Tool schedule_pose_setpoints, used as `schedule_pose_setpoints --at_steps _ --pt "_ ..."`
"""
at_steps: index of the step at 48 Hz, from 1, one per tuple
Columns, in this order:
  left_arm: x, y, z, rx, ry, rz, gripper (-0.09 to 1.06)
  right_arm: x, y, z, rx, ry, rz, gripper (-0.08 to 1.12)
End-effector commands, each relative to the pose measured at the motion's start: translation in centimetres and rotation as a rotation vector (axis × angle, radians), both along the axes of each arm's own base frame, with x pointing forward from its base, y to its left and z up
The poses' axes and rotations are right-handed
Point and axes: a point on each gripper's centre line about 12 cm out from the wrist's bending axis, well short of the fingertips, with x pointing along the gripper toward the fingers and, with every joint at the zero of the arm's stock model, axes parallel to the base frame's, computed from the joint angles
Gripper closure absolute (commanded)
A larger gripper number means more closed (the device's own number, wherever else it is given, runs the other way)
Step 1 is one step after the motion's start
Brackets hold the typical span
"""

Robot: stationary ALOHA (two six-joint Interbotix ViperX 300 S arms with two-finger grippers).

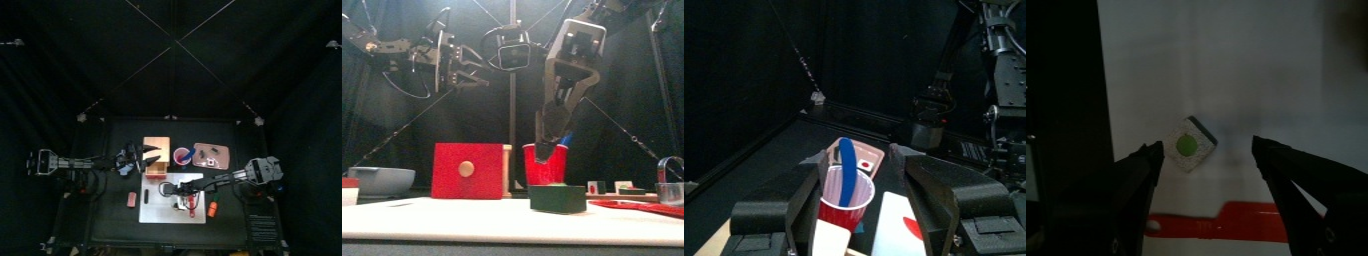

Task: Place sushi on board then cut the sushi with the knife then place the pieces on the plate
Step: Place the 4 sushi pieces on the plate

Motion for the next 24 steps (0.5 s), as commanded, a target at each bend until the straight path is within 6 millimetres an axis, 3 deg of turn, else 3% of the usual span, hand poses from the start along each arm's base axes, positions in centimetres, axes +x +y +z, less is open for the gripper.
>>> schedule_pose_setpoints --at_steps 1,24 --pt "0.0 -0.3 0.2 0.001 -0.009 -0.01 0.09 0.6 1.5 1.2 -0.068 -0.033 0.098 0.04" --pt "-0.2 -0.3 -0.2 -0.02 -0.005 0.004 0.09 2.1 1.8 -0.2 -0.174 -0.007 0.213 0.04"
